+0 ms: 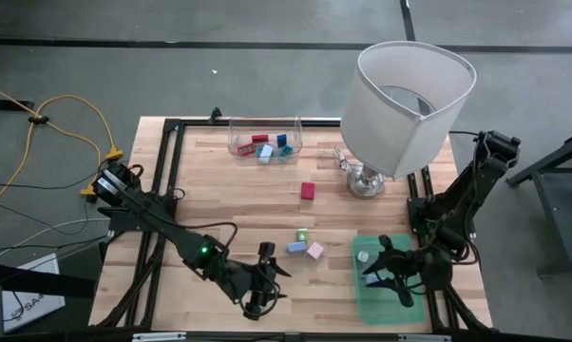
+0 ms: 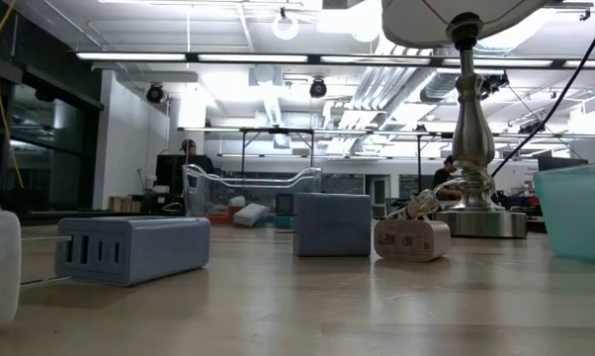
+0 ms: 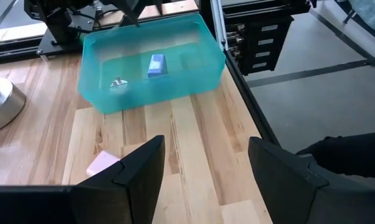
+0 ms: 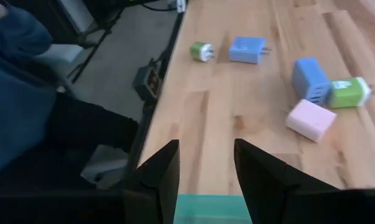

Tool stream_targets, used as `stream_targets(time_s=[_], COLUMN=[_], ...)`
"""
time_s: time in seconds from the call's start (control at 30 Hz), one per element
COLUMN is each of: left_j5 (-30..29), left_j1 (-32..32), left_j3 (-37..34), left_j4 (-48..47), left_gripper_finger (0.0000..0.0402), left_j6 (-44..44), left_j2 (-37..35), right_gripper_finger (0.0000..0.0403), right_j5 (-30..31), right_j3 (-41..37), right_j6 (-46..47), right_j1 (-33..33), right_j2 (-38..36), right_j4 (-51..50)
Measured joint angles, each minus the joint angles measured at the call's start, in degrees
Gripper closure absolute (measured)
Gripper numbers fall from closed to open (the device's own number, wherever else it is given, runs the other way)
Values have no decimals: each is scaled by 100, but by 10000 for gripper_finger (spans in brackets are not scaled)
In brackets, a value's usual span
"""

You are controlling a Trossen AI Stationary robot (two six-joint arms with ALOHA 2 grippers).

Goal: Pick & Place Office items
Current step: Put the bottom light blue charger adapter into the green bin

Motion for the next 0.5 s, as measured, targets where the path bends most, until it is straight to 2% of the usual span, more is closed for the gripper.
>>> stream_targets(time_s=[0.5], left_j5=[-2], left_j1=[3], left_j3=[0], left_j4=[-19], left_gripper_finger=[179], left_j6=[-39], left_j2=[2], right_gripper_finger=[264], right_j5=[-21], right_j3=[0], right_j6=[-2], right_j1=[-2], right_j2=[0], right_j4=[161])
